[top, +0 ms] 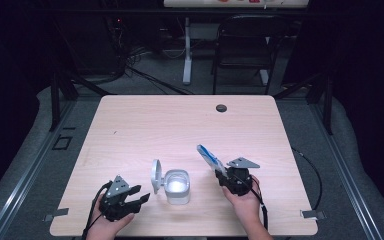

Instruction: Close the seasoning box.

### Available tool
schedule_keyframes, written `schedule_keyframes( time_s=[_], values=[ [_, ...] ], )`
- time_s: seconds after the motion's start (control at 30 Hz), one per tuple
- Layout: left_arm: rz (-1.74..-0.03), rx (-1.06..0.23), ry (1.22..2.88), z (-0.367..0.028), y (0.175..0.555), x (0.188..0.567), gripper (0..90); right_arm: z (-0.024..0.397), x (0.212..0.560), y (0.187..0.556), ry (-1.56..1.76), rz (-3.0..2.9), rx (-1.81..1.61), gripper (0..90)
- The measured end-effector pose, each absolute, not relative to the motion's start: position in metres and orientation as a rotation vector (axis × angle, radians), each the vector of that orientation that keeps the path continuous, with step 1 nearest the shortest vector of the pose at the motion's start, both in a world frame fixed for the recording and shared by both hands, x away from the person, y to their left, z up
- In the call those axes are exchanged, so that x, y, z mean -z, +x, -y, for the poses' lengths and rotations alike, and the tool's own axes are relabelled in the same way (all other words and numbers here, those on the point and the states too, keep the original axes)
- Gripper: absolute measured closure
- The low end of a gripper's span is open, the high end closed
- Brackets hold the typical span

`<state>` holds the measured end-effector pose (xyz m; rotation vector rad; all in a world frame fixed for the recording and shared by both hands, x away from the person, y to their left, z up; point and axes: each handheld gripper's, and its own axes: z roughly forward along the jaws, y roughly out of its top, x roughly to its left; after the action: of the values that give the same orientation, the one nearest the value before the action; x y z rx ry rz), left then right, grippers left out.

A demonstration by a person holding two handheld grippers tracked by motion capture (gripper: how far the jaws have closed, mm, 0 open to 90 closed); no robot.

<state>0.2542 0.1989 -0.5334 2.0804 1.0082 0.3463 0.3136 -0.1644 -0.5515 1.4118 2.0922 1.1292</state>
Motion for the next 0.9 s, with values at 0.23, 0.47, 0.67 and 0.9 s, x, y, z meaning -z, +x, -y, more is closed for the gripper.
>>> schedule_keyframes(
  time_s=[0.23, 0.47, 0.67, 0.9],
  values=[
    [-1.008, -0.342, 2.081, -0.1975, 0.2538, 0.5339, 54.4, 0.1669, 0.5547, 0.3160, 1.427, -2.077, -1.140, 69.1],
    [-1.014, -0.346, 2.081, -0.1984, 0.2524, 0.5331, 54.4, 0.1684, 0.5565, 0.3187, 1.430, -2.070, -1.140, 69.0],
    [-1.014, -0.346, 2.081, -0.1981, 0.2514, 0.5345, 54.4, 0.1682, 0.5573, 0.3197, 1.439, -2.072, -1.128, 69.0],
    [-1.014, -0.352, 2.085, -0.1981, 0.2517, 0.5349, 54.4, 0.1701, 0.5569, 0.3207, 1.445, -2.069, -1.116, 69.0]
  ],
)
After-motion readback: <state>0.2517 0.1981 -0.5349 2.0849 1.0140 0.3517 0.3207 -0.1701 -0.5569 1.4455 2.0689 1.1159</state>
